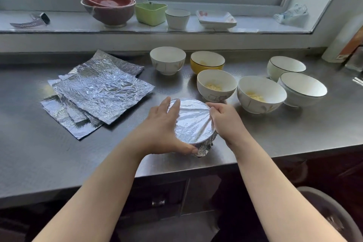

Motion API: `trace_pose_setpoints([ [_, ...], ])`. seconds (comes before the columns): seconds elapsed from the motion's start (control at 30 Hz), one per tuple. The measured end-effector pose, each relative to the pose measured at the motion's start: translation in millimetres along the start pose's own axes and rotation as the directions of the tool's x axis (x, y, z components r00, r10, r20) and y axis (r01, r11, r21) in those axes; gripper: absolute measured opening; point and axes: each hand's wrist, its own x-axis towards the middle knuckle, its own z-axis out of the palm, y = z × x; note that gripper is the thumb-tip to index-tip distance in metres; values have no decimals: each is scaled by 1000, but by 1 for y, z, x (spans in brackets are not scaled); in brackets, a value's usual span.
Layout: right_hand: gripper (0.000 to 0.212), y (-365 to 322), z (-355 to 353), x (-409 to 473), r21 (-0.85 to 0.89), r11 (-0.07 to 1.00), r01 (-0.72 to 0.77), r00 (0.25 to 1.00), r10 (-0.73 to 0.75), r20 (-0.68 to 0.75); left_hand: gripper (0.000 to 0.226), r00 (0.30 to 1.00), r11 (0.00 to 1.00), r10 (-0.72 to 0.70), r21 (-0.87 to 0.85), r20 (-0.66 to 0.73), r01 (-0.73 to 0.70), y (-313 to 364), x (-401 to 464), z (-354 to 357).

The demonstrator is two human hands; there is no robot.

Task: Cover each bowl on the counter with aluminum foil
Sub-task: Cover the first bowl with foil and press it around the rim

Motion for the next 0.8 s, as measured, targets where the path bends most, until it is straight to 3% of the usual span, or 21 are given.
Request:
trace_pose_setpoints([
  [0.23, 30, -1, 3, -11, 326, 940, -104, 994, 91, 54, 145, 999, 999, -31, -27, -32, 30, 1, -2, 7],
  [0.37, 43, -7, -5, -14, 147, 988, 40, 999, -36, -28, 142, 997, 997, -73, -42, -39, 71, 11, -7, 6],
  [0.47, 28, -13, -12, -16, 84, 992, 95, 993, -89, -77, 142, 994, 995, -91, -44, -59, 89, 13, -6, 9],
  [0.6, 35, -14, -6, -20, -111, 986, 122, 989, -131, -71, 143, 992, 994, -102, -34, -74, 100, 13, -4, 12],
  [0.8, 37, -8, -2, -18, -4, 999, 53, 996, -53, -73, 138, 988, 994, -103, -32, -119, 100, 16, -5, 14],
])
